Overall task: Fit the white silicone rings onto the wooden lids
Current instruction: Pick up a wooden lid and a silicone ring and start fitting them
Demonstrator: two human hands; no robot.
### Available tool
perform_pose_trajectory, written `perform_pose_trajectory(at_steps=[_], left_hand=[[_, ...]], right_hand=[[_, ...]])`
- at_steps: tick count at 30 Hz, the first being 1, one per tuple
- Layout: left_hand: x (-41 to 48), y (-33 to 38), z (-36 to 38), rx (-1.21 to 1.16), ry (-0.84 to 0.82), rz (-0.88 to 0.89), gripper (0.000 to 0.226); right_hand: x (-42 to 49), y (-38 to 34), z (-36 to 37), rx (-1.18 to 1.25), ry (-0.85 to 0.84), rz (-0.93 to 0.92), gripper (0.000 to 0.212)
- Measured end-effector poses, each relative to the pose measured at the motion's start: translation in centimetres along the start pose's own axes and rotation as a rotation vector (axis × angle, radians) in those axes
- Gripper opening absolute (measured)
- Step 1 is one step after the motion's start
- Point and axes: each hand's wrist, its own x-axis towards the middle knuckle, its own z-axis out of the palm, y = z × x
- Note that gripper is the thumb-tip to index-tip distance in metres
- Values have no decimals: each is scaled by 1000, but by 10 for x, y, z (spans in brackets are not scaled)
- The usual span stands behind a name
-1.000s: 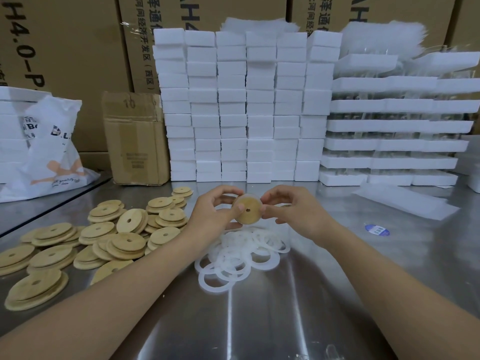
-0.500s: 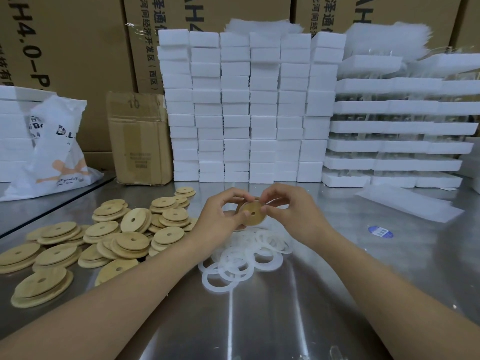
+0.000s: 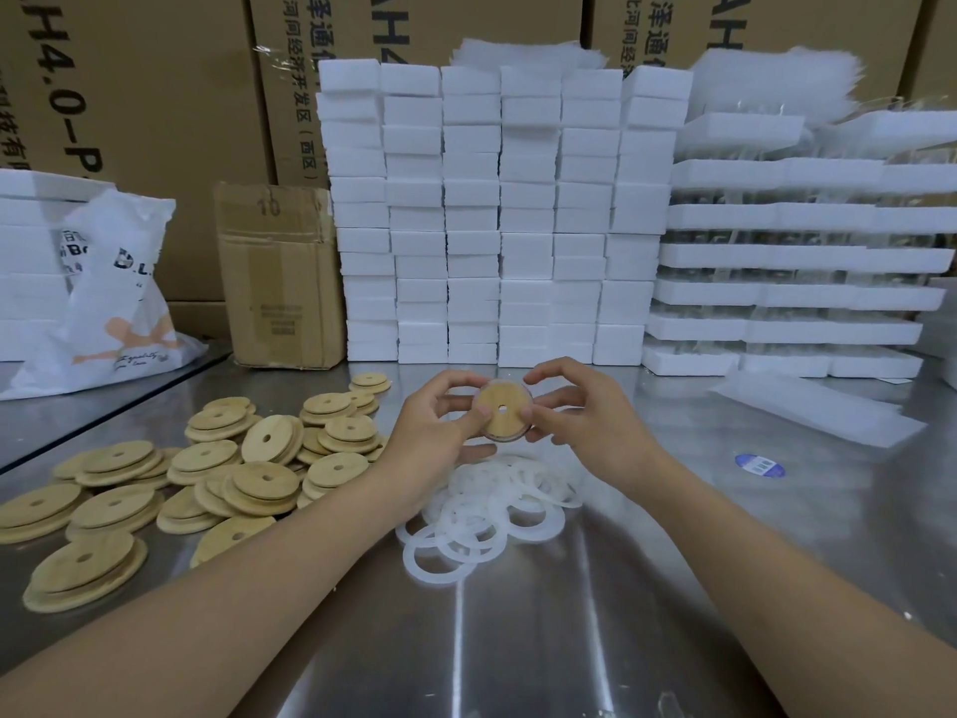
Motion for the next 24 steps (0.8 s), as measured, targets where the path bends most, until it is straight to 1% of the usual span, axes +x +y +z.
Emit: perform_pose_trajectory(at_steps=[2, 4, 6, 8, 10, 13, 16, 19, 22, 24], left_hand=[[1, -2, -1, 129, 16, 32, 20], [2, -5, -2, 308, 32, 83, 22], [2, -8, -2, 410, 33, 110, 24], [1, -10, -2, 465, 17, 132, 24], [-1, -10, -2, 514, 3, 142, 21], [-4, -9, -2, 545, -12, 141, 19], [-5, -8, -2, 543, -12, 136, 18], [-5, -7, -2, 541, -7, 138, 18], [-5, -6, -2, 551, -8, 137, 19], [-6, -6, -1, 560, -9, 138, 18]], right_hand=[[1, 0, -3, 20, 51, -1, 11], [4, 3, -9, 42, 128, 46, 6], [7, 12, -18, 41, 232, 152, 5], [7, 27, -30, 3, 335, 279, 9], [6, 44, -44, -148, 394, 390, 8], [6, 58, -55, -454, 357, 440, 11], [8, 59, -53, -601, 323, 447, 11], [9, 58, -49, -626, 296, 389, 10], [9, 52, -44, -557, 188, 325, 12], [10, 49, -41, -601, 144, 314, 18]])
